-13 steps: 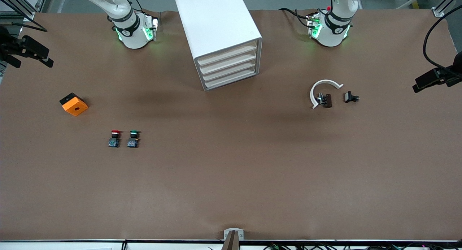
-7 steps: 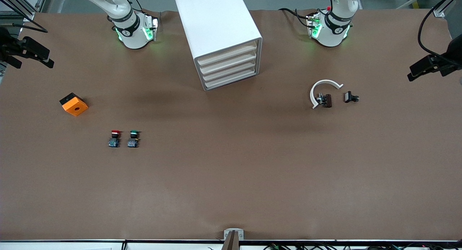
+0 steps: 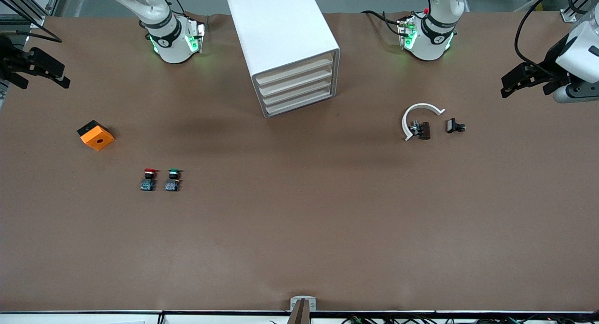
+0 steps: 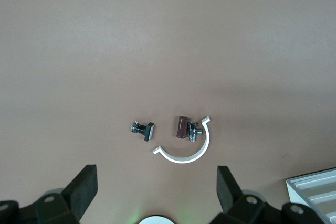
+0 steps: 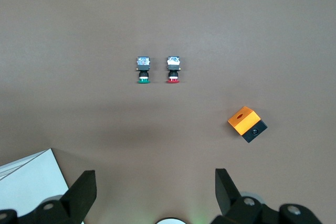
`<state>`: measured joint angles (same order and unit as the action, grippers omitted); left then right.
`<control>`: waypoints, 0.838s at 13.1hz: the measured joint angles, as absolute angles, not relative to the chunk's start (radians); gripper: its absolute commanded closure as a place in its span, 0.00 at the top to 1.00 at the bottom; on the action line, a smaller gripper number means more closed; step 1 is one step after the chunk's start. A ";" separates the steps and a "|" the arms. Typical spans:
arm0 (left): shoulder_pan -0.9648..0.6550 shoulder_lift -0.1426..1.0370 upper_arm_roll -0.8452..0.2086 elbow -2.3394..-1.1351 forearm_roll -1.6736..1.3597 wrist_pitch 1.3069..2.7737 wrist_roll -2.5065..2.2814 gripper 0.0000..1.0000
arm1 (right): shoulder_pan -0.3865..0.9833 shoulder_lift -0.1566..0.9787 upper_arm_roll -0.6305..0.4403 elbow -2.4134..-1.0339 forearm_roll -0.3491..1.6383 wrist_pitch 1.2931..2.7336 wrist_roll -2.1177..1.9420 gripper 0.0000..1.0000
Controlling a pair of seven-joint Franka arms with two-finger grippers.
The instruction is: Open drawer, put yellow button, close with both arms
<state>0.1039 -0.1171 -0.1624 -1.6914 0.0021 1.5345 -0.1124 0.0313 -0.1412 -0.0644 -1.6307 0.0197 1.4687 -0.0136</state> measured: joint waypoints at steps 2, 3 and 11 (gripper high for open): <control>0.107 -0.118 -0.161 -1.690 0.002 1.537 -0.107 1.00 | 0.032 -0.141 -0.064 -1.631 0.020 1.469 -0.014 1.00; 0.108 -0.118 -0.159 -1.688 0.002 1.538 -0.105 1.00 | 0.032 -0.141 -0.064 -1.631 0.020 1.469 -0.014 1.00; 0.111 -0.104 -0.150 -1.652 0.002 1.541 -0.103 1.00 | 0.034 -0.141 -0.064 -1.631 0.020 1.469 -0.014 1.00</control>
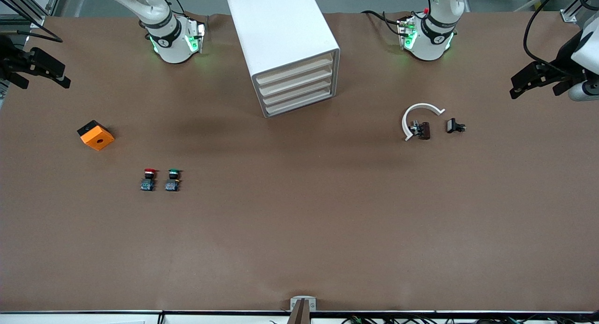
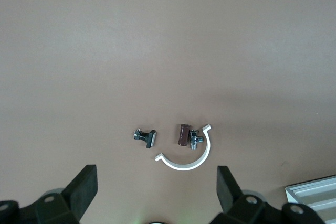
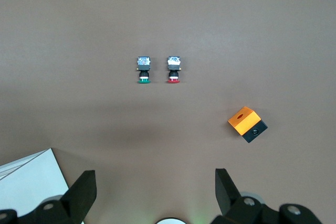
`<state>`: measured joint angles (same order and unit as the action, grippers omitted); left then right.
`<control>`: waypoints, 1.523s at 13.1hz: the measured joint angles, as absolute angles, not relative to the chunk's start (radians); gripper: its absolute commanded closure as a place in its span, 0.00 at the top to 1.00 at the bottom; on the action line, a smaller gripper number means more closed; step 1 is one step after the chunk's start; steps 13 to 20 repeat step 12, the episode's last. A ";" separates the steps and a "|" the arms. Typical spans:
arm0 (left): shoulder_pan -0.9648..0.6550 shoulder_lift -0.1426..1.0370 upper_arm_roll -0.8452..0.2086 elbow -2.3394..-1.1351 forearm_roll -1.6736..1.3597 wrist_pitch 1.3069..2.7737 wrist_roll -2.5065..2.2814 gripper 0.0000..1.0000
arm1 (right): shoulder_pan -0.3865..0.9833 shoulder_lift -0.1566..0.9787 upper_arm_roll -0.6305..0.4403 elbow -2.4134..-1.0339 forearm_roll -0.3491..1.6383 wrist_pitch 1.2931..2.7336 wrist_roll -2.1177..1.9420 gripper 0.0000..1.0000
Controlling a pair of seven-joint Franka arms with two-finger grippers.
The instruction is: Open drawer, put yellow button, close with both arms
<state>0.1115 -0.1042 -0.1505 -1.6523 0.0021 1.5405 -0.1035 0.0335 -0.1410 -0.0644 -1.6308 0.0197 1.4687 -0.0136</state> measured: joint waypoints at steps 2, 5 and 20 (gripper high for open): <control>0.115 -0.098 -0.150 -1.651 0.002 1.538 -0.103 1.00 | 0.037 -0.141 -0.064 -1.631 0.020 1.469 -0.014 1.00; 0.120 -0.093 -0.150 -1.651 0.002 1.521 -0.103 1.00 | 0.040 -0.139 -0.064 -1.631 0.020 1.469 -0.014 1.00; 0.116 -0.092 -0.160 -1.650 0.002 1.513 -0.102 1.00 | 0.041 -0.138 -0.064 -1.631 0.020 1.469 -0.014 1.00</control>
